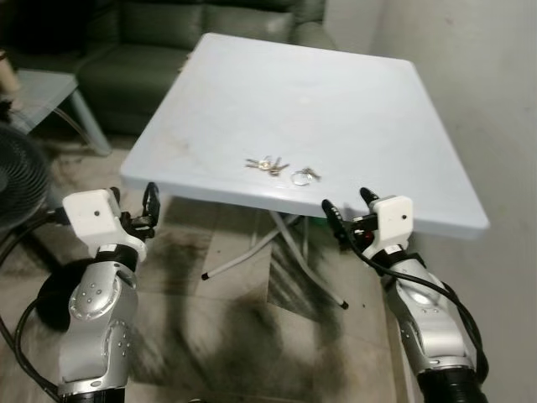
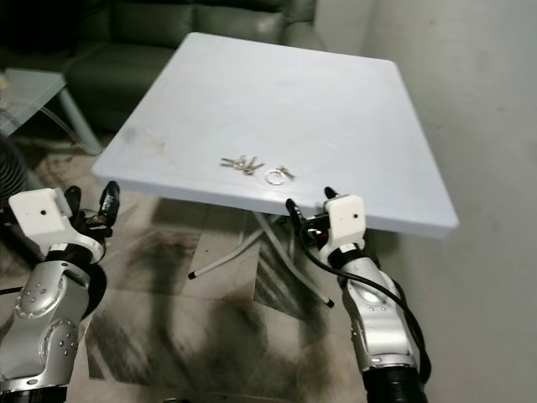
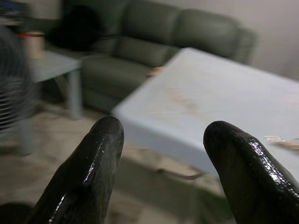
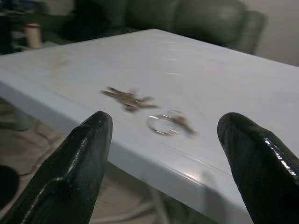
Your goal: Hang keys on a hook
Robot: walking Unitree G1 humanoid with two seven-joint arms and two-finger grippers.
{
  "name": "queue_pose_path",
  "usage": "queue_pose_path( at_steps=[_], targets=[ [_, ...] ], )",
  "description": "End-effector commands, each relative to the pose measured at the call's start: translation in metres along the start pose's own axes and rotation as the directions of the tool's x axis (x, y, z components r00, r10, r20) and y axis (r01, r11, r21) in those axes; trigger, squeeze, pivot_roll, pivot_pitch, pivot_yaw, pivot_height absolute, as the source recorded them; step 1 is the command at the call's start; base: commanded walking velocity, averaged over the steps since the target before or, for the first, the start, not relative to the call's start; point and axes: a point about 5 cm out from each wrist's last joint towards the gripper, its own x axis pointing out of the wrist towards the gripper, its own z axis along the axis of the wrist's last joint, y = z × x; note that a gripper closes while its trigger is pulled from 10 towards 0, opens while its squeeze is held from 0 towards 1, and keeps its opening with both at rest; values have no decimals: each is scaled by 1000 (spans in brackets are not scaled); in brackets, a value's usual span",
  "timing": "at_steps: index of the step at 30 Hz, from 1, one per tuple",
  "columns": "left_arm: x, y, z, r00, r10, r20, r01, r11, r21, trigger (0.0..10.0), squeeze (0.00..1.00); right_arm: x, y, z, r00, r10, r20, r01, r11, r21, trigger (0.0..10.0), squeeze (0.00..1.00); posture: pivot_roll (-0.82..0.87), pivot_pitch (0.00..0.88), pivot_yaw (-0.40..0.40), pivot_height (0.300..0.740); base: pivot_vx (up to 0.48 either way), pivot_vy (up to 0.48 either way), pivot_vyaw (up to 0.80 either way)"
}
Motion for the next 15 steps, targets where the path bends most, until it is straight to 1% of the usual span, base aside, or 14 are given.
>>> queue_pose_path(
  at_steps=[1,2,4,8,15],
  targets=[
    [0,-1,0,1000,-1,-5,1,1000,2,10000,0,0,1,1,1000,4,3,-4,1000,1,10000,0,-164,78,-74,740,0,0,800],
    [1,-2,0,1000,-4,-5,4,1000,3,10000,0,0,1,1,1000,4,9,-4,1000,4,10000,0,-165,77,-75,740,0,0,800],
    [1,-2,0,1000,-8,-7,8,1000,8,10000,0,0,0,2,1000,-7,14,7,999,32,10000,0,-165,77,-76,740,0,0,0],
    [1,-3,-1,1000,-15,-8,16,1000,27,10000,0,0,-1,2,1000,-5,13,5,1000,18,10000,0,-166,78,-75,740,0,0,0],
    [0,-5,-1,999,-33,-7,33,999,33,10000,0,0,0,2,1000,-3,14,3,1000,10,10000,0,-163,79,-78,740,0,0,0]
  ],
)
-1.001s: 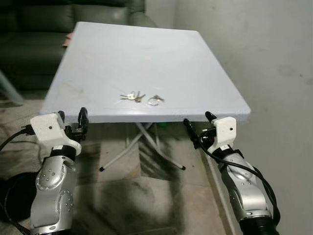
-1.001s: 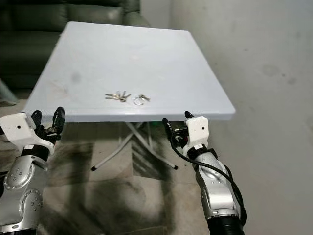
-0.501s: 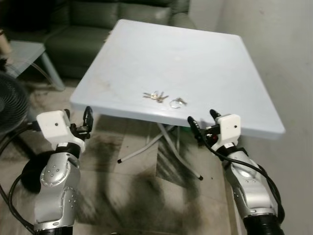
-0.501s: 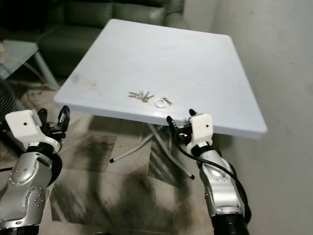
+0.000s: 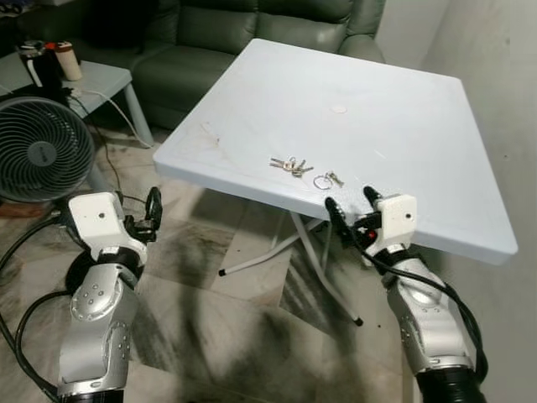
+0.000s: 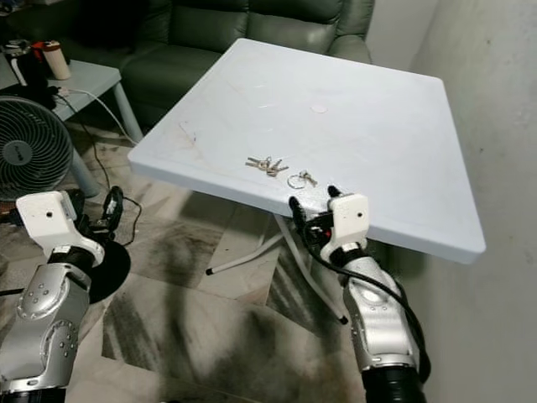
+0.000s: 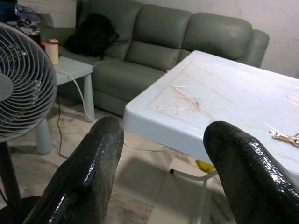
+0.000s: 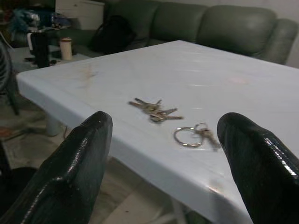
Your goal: Hang keys on a hook
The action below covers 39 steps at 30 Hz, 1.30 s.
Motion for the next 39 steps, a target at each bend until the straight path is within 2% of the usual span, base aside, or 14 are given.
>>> queue_pose_path(
  at_steps=[1,9,39],
  targets=[
    [-1,1,2,1000,-5,8,5,1000,12,10000,0,1,-2,4,1000,-4,13,4,1000,-11,10000,0,-163,79,-78,740,0,0,0],
    [-1,-1,3,1000,-13,16,13,1000,13,10000,0,2,0,4,1000,1,14,-1,1000,-9,10000,0,-161,75,-79,740,270,0,0],
    [-1,-2,2,1000,-26,15,26,1000,15,10000,0,1,1,3,1000,15,12,-15,1000,-13,10000,0,-161,66,-82,740,418,0,0]
  ],
)
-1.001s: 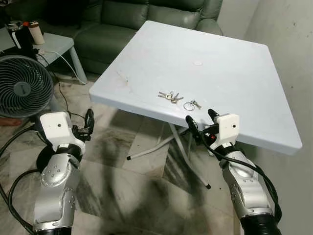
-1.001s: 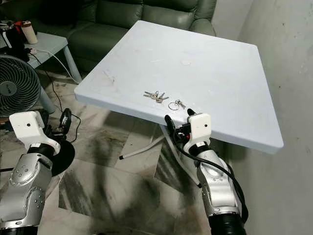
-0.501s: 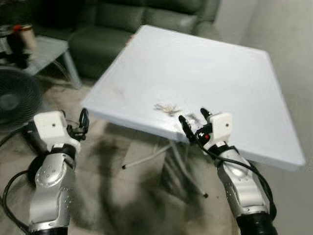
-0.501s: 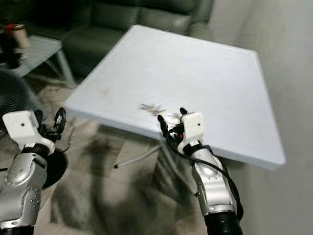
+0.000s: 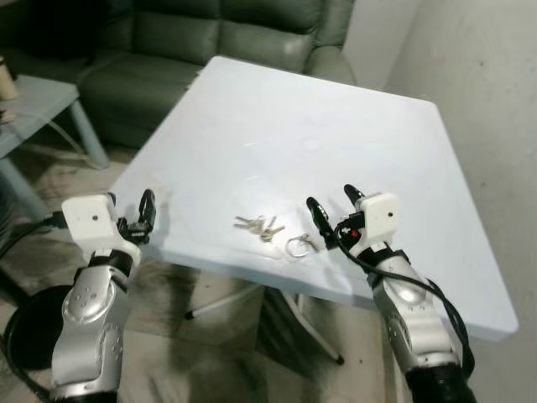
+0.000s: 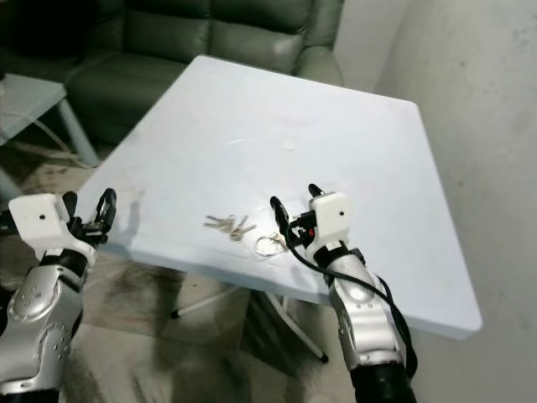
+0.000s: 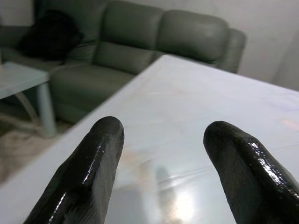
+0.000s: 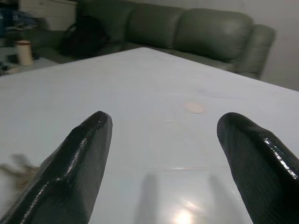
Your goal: Hang keys on a hook
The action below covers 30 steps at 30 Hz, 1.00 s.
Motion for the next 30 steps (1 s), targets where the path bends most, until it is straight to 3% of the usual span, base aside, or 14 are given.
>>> queue_pose_path(
  at_steps=[1,9,14,23,30],
  targets=[
    [0,-5,1,1000,-14,5,14,1000,-3,10000,0,-4,-9,1,1000,-29,-6,29,999,-16,10000,0,-161,66,-82,740,424,0,0],
    [0,-6,1,1000,-17,5,17,1000,-2,10000,0,-4,-9,1,1000,-26,-6,26,1000,-15,10000,0,-161,66,-82,740,423,0,0],
    [-12,-18,2,992,-82,97,73,993,95,10000,0,6,-21,4,993,103,-53,-110,984,-142,10000,0,-153,79,-101,740,0,0,0],
    [-14,-16,-1,994,-65,85,60,997,55,10000,0,18,-21,10,991,126,-39,-130,982,-138,10000,0,-142,83,-114,740,0,0,0],
    [-12,-14,-1,996,-50,72,46,998,53,10000,0,17,-20,8,990,135,-35,-139,981,-136,10000,0,-143,84,-110,740,0,0,0]
  ],
)
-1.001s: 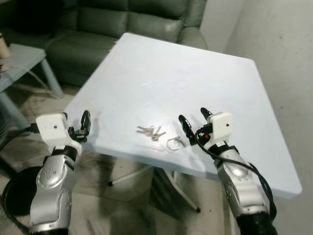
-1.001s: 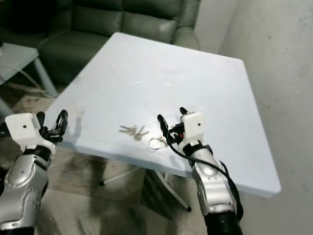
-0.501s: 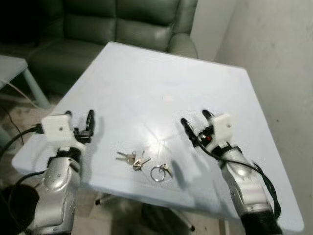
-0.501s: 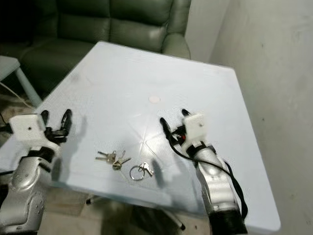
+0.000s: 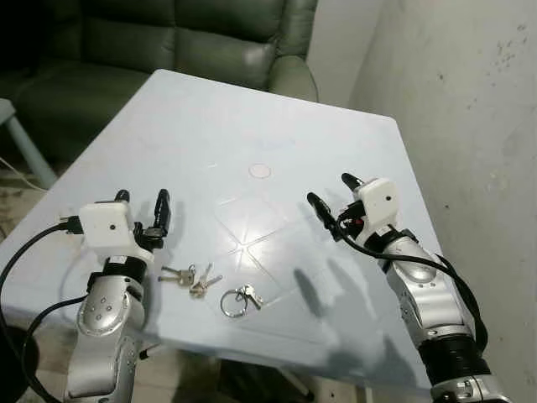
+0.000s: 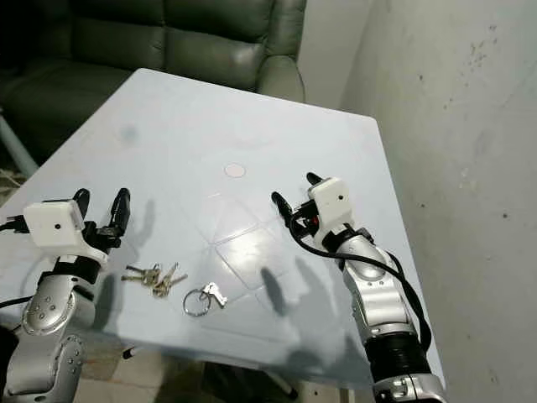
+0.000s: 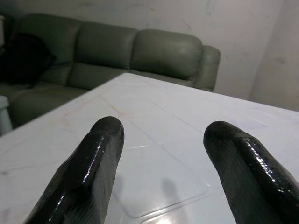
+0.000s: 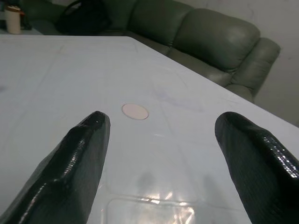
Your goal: Hang keys on a hook
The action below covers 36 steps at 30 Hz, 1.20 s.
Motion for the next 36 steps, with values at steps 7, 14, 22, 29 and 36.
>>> queue_pose_path(
  at_steps=[7,14,22,29,36],
  targets=[
    [2,-2,2,1000,-19,2,19,1000,3,10000,0,-1,-3,1,1000,-5,12,5,1000,0,10000,0,-146,83,-107,740,0,0,0],
    [2,-2,2,1000,-13,-1,13,1000,-14,10000,0,0,-3,1,1000,-4,14,4,1000,1,10000,0,-147,81,-108,740,0,0,0],
    [3,-2,2,1000,-10,0,10,1000,-10,10000,0,0,-3,1,1000,-1,16,1,1000,-1,10000,0,-146,81,-109,740,0,0,0],
    [2,-2,1,1000,-8,-7,8,1000,-30,10000,0,0,-3,2,1000,-1,17,1,1000,1,10000,0,-145,82,-113,740,0,0,0],
    [2,-2,0,1000,-9,-13,9,1000,-25,10000,0,0,-3,2,1000,-1,18,1,1000,1,10000,0,-146,82,-114,740,0,0,0]
  ],
)
